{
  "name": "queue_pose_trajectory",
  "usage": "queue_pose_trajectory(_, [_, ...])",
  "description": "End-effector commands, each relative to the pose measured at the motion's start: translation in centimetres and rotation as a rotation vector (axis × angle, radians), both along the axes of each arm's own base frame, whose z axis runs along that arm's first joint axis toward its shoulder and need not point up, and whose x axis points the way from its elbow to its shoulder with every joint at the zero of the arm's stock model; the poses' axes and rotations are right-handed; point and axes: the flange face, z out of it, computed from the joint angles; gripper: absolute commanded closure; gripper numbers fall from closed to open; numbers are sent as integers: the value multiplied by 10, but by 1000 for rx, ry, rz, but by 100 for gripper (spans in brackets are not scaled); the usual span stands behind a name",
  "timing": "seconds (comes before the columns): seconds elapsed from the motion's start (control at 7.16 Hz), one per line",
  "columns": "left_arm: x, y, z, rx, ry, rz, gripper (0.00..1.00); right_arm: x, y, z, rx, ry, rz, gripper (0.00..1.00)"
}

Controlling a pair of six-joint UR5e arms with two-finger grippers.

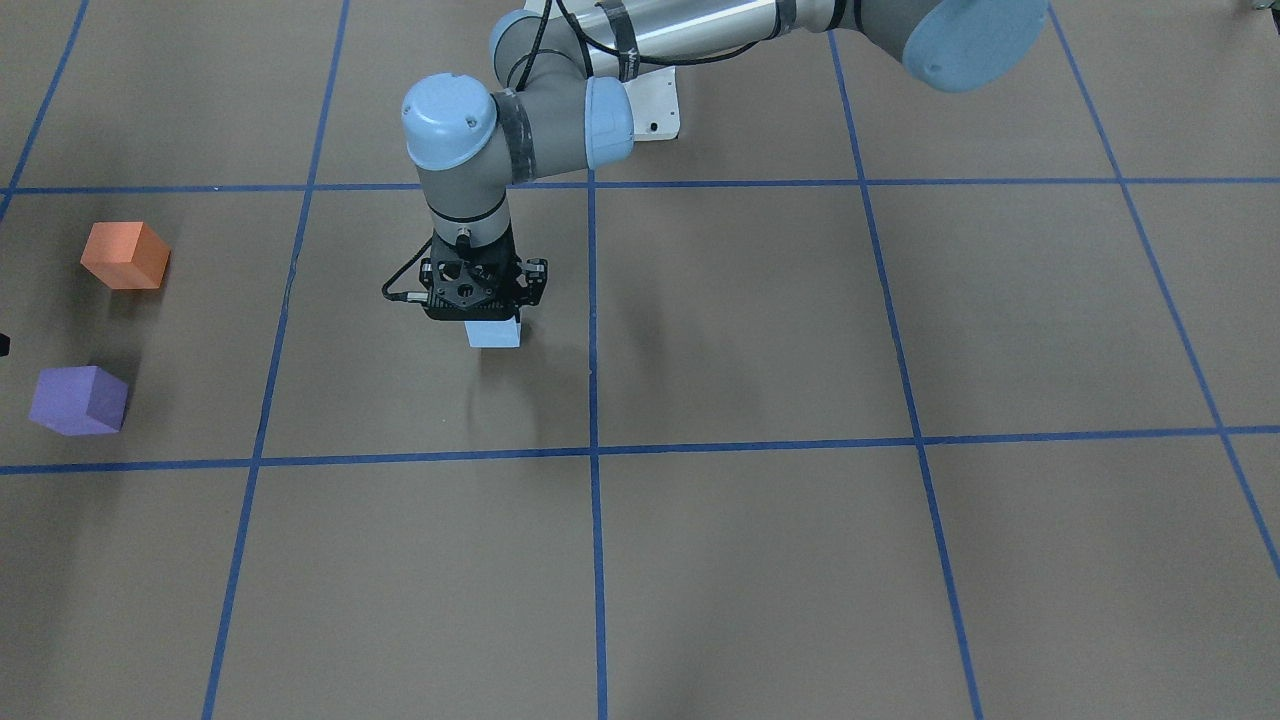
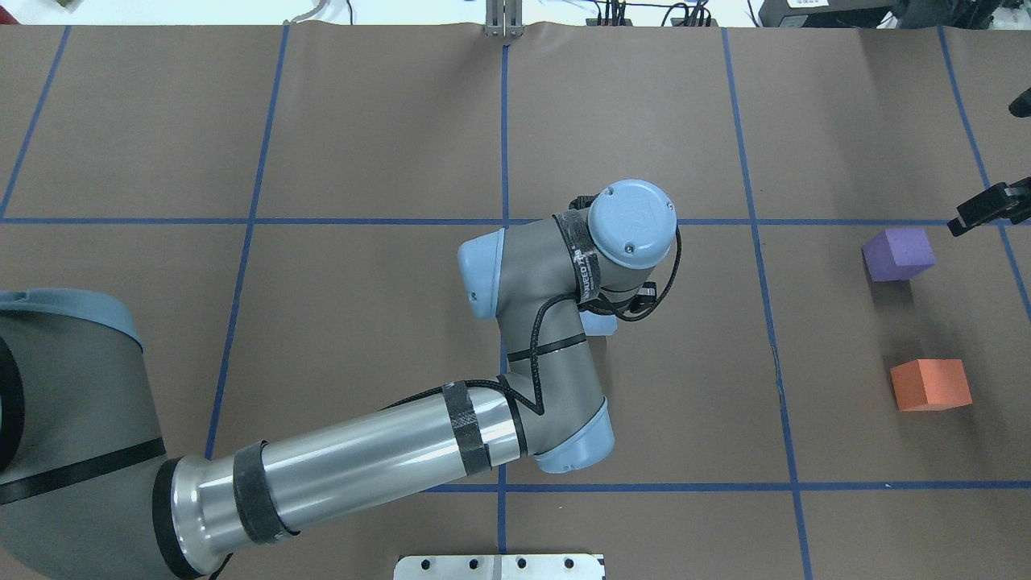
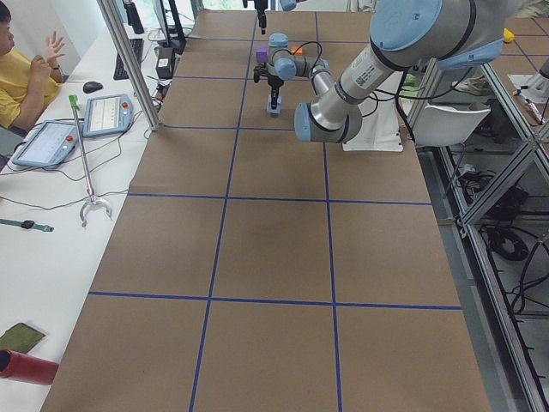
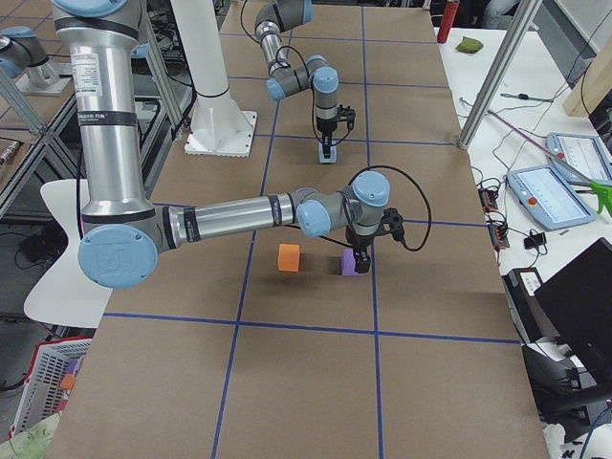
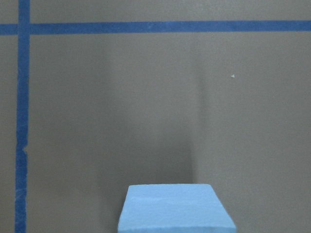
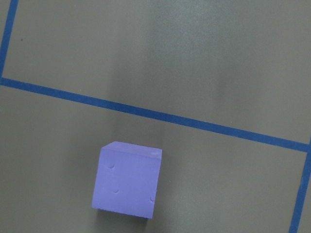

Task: Place blue block between orange and purple blocks
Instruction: 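Carry the light blue cube with the left gripper toward the table center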

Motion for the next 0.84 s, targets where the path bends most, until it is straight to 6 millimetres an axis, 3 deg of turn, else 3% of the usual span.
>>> queue_pose_trajectory(0.0, [-2,0,-1,-1,-3,-4,0,-8,-3,-5,-2,-25,-16,0])
queue_pose_trajectory(0.14, [-14,-3,-15,8,20,-12,0,-17,-11,-4,-8,-23,-27,0])
queue_pose_trajectory(0.28, [-47,-5,-42,13,33,-31,0,-19,-19,-5,-7,-24,-27,0])
queue_pose_trajectory(0.42, [-102,-11,-47,18,39,-61,0,-16,-19,-8,1,-26,-22,0])
queue_pose_trajectory(0.56, [-168,-5,-29,21,36,-90,0,-10,-20,-17,16,-35,-12,0])
queue_pose_trajectory(0.7, [-225,-1,12,77,25,-80,0,-9,-17,-45,55,-50,1,0])
